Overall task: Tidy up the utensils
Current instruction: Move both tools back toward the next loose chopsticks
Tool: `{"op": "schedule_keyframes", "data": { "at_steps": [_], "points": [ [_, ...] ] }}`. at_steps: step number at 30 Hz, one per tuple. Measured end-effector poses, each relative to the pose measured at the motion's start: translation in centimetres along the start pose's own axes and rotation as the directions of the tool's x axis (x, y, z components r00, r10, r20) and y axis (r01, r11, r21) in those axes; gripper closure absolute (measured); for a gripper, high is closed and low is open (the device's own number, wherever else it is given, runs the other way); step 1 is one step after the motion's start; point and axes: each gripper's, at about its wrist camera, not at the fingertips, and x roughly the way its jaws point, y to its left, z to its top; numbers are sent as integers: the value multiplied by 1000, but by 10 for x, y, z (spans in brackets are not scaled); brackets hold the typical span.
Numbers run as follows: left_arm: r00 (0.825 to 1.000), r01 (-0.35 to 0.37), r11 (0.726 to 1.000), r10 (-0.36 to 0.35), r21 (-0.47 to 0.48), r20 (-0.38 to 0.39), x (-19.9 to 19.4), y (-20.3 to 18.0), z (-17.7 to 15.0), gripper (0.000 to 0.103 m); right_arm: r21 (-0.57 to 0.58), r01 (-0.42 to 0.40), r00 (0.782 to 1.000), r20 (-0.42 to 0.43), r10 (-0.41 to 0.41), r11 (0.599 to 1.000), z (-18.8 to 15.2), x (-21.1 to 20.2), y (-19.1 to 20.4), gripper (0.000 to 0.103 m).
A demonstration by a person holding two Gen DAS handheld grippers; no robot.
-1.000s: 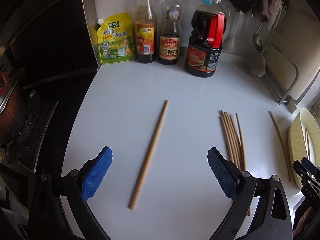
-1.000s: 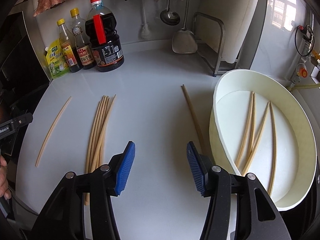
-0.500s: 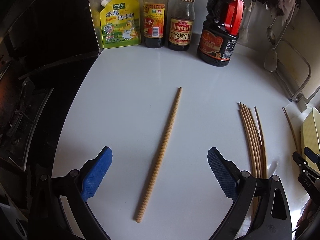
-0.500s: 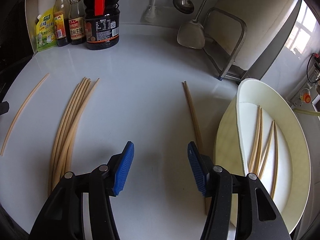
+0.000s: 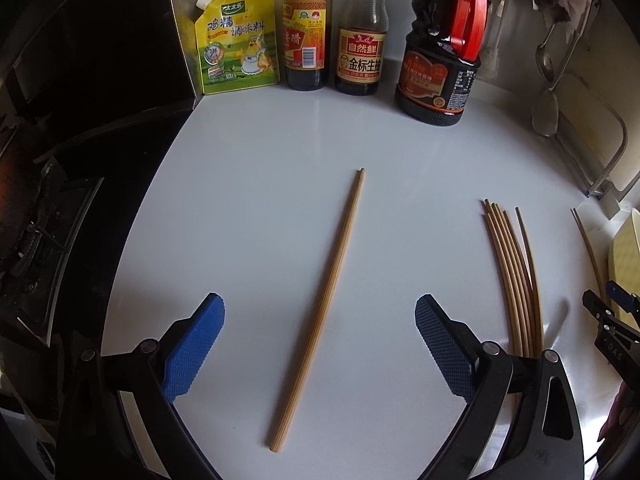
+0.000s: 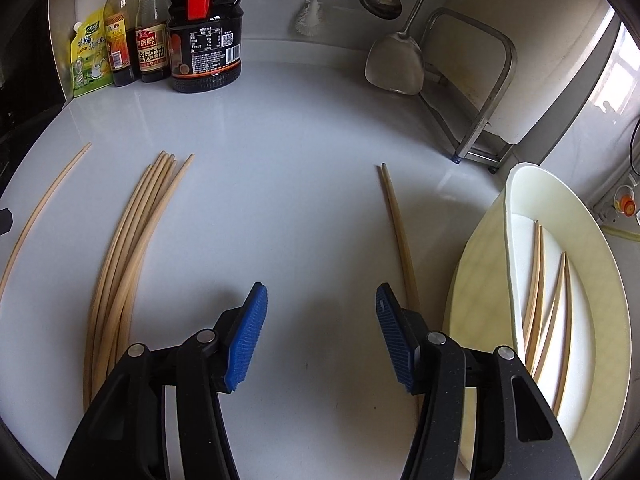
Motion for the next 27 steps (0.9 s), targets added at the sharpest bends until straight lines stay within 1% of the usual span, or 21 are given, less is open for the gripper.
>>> {"op": "schedule_keyframes", "data": {
  "at_steps": [4, 8, 11, 14, 16, 20, 23, 24, 26, 27],
  "points": [
    [1000, -9, 1000, 9, -3, -1, 2, 0, -1, 8, 10, 12, 1000, -6, -12, 1000, -1, 3, -8, 49],
    [1000, -15, 1000, 15, -1, -2, 5, 0, -1, 8, 43, 7, 1000, -20, -6, 999, -1, 8, -22, 49],
    [1000, -10, 1000, 10, 1, -18, 9, 1, -1, 8, 77, -22, 999, -46, 26, 997, -3, 14, -31, 49],
    [1000, 1, 1000, -1, 0, -27, 11, 2, 0, 8, 88, -34, 998, -58, 39, 996, -4, 19, -34, 49],
    [999, 10, 1000, -10, -3, -33, 12, 3, 0, 8, 97, -56, 996, -69, 63, 994, -5, 23, -36, 49],
    [999, 11, 1000, -11, 3, -43, 18, 3, 1, 8, 140, -100, 991, -71, 111, 985, -5, 25, -41, 49],
    [998, 12, 1000, -11, 8, -54, 23, 3, 1, 8, 136, -110, 990, -68, 120, 985, -6, 24, -38, 49],
    [998, 11, 1000, -11, 8, -58, 25, 3, 1, 8, 130, -113, 990, -66, 123, 985, -7, 24, -37, 51],
    [998, 0, 1000, 0, 10, -57, 27, 4, 1, 8, 119, -118, 990, -60, 126, 986, -9, 20, -33, 62],
    [998, -12, 1000, 12, 9, -55, 28, 5, 1, 8, 116, -119, 990, -59, 127, 986, -10, 18, -31, 70]
  ]
}}
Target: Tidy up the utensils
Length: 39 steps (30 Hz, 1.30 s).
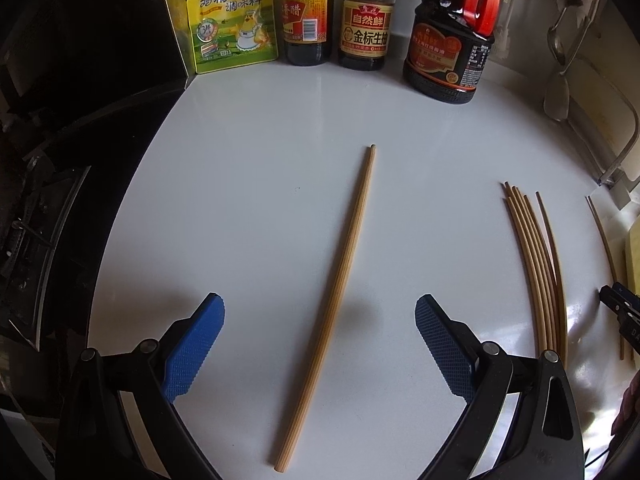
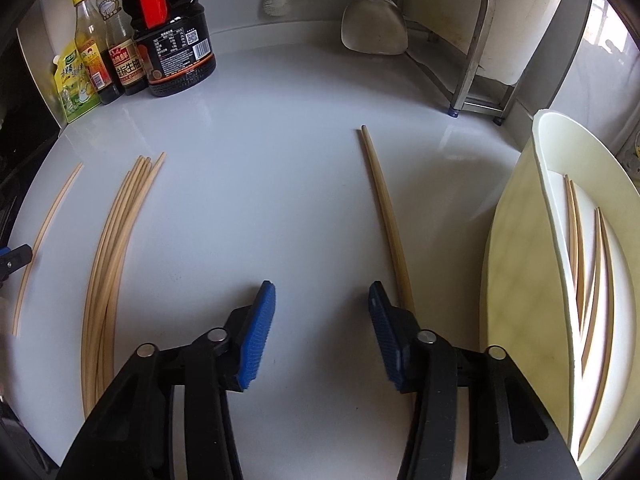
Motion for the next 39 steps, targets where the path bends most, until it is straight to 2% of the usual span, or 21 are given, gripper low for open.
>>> {"op": "schedule_keyframes", "data": {
  "at_steps": [4, 7, 11, 15, 19, 21, 22, 26, 33, 39],
  "points": [
    [1000, -6, 1000, 7, -13, 12, 3, 4, 2, 8, -18, -9, 1000, 0, 9, 1000, -7, -3, 13, 88],
    [1000, -10, 1000, 10, -16, 12, 6, 7, 4, 8, -38, -23, 1000, -5, 23, 999, -12, -7, 23, 93],
    [1000, -12, 1000, 12, -19, 9, 13, 13, 8, 8, -62, -32, 999, -11, 31, 998, -16, -11, 34, 95],
    [1000, -10, 1000, 10, -10, 9, 17, 16, 11, 8, -44, 36, 999, 11, -36, 998, -16, -12, 25, 95],
    [1000, -6, 1000, 7, -7, 10, 18, 19, 10, 8, 2, 59, 998, 16, -59, 998, -8, -9, 6, 92],
    [1000, -5, 1000, 5, -6, 11, 19, 19, 10, 8, -5, 84, 996, 32, -83, 996, -4, -9, 2, 75],
    [1000, -5, 1000, 5, -6, 12, 18, 19, 10, 8, -8, 90, 995, 47, -89, 996, -2, -10, 1, 69],
    [1000, 1, 1000, -1, -9, 18, 19, 20, 10, 8, -19, 102, 992, 75, -101, 995, 8, -11, -2, 69],
    [1000, 4, 1000, -4, -6, 2, 24, 21, 10, 8, 25, 89, 996, 28, -89, 996, 17, 6, -13, 69],
    [1000, 15, 1000, -15, 1, -3, 28, 21, 11, 8, 44, 48, 998, 35, -49, 998, 16, 10, -15, 69]
  ]
}}
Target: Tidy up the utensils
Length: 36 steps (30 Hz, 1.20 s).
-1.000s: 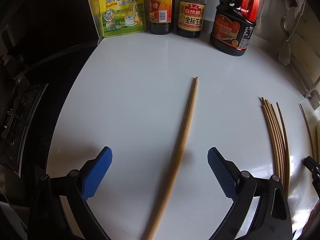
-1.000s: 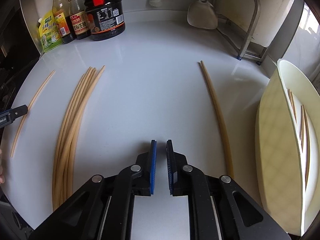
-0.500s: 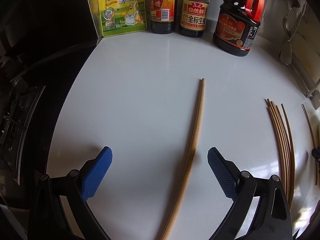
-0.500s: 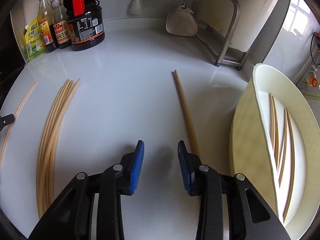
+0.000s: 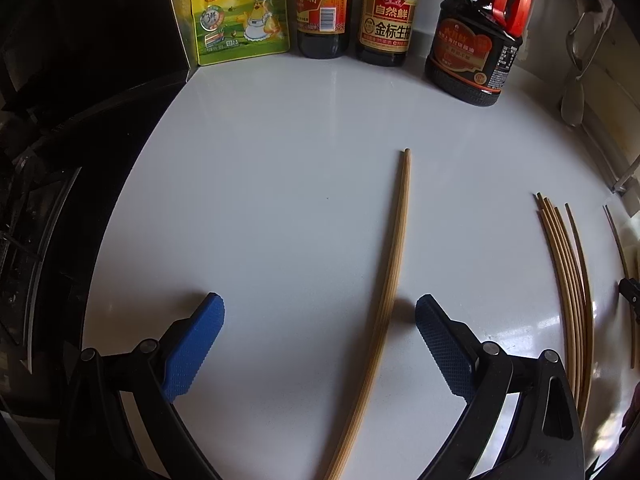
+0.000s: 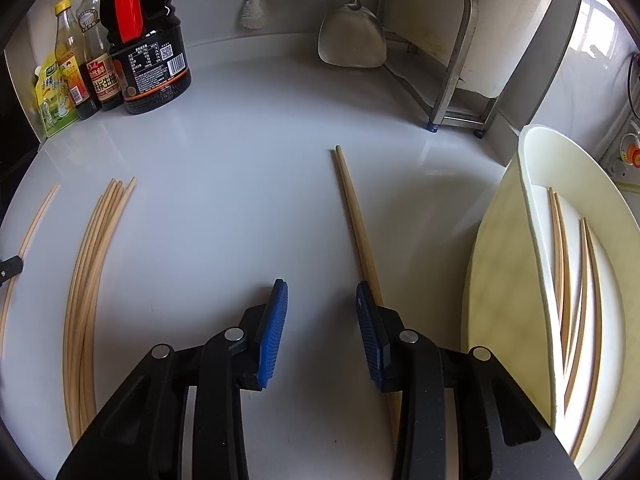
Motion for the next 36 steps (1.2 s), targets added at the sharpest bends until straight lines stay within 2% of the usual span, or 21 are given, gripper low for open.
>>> {"op": "schedule_keyframes", "data": {
  "at_steps": [5, 6, 10, 16, 19, 23, 24, 27, 28, 36],
  "points": [
    [1000, 21, 999, -21, 45, 2, -2, -11, -1, 10, -28, -39, 999, -21, 39, 999, -4, -1, 5, 69],
    [1000, 23, 998, -23, 56, 2, -3, -14, -2, 11, -41, -44, 999, -23, 43, 998, -5, -2, 8, 74],
    [999, 47, 993, -49, 107, 8, -9, -29, -4, 26, -81, -46, 998, -35, 43, 996, -10, -5, 23, 99],
    [997, 71, 987, -73, 148, 8, -15, -45, -6, 55, -129, -63, 997, -40, 59, 990, -20, -11, 43, 103],
    [997, 71, 986, -73, 152, 11, -16, -48, -8, 57, -146, -3, 1000, 0, 3, 989, -23, -13, 43, 103],
    [997, 73, 987, -75, 145, 8, -15, -46, -9, 53, -108, 58, 998, 41, -54, 992, -15, -14, 23, 102],
    [997, 69, 987, -71, 143, 9, -15, -45, -9, 51, -104, 67, 997, 42, -63, 992, -13, -12, 19, 97],
    [998, 65, 989, -66, 131, 9, -15, -42, -9, 46, -99, 92, 994, 63, -86, 991, -7, -10, 11, 71],
    [998, 63, 990, -65, 129, 8, -15, -41, -10, 44, -95, 98, 993, 70, -92, 991, -6, -10, 8, 68],
    [998, 51, 994, -55, 102, 35, -15, -35, -12, 43, -77, 67, 996, 56, -63, 995, -5, 0, 1, 68]
  ]
}}
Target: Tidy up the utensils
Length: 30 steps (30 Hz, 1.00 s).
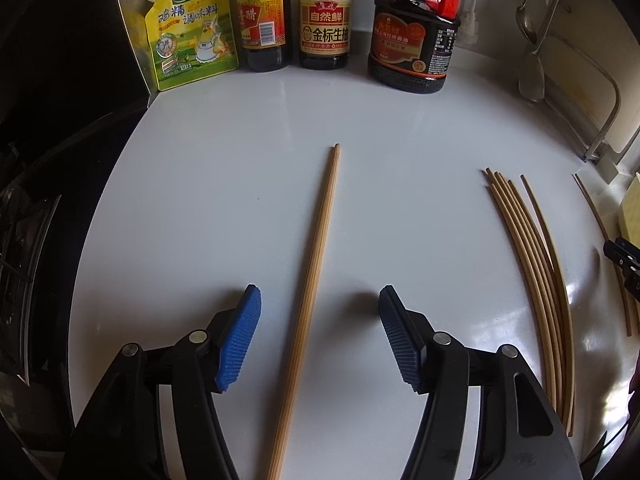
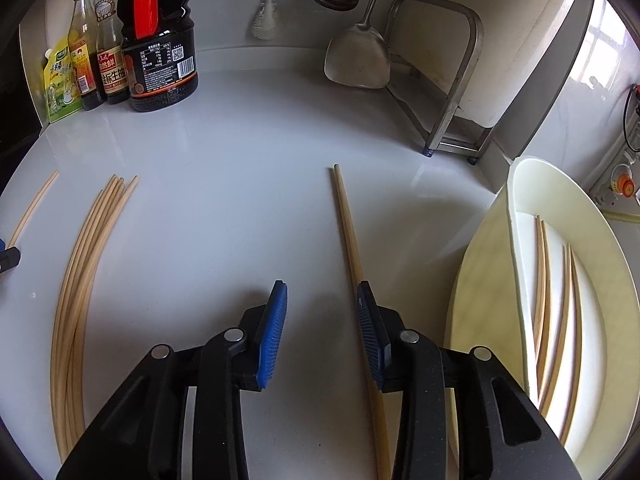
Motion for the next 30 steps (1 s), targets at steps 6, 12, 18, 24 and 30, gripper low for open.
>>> {"op": "schedule_keyframes", "data": {
  "at_steps": [6, 12, 18, 24, 30],
  "points": [
    [1000, 3, 1000, -3, -3, 13, 0, 0, -1, 41, 45, -5, 999, -32, 7, 999, -4, 10, -16, 68],
    [1000, 7, 1000, -7, -9, 3, 1, 0, 0, 31, 96, -75, 996, -47, 80, 993, -8, 11, -19, 68],
    [1000, 0, 1000, 0, -3, 2, 2, -4, 1, 29, 62, -104, 992, -62, 107, 993, -12, 2, -5, 90],
    [1000, -5, 1000, 5, -9, 6, 2, -4, 0, 29, 19, -109, 991, -82, 110, 994, -18, -10, 26, 96],
    [1000, 3, 1000, -3, 3, 2, -3, -13, 0, 51, 13, -139, 987, -79, 140, 990, -26, -22, 52, 96]
  ]
}}
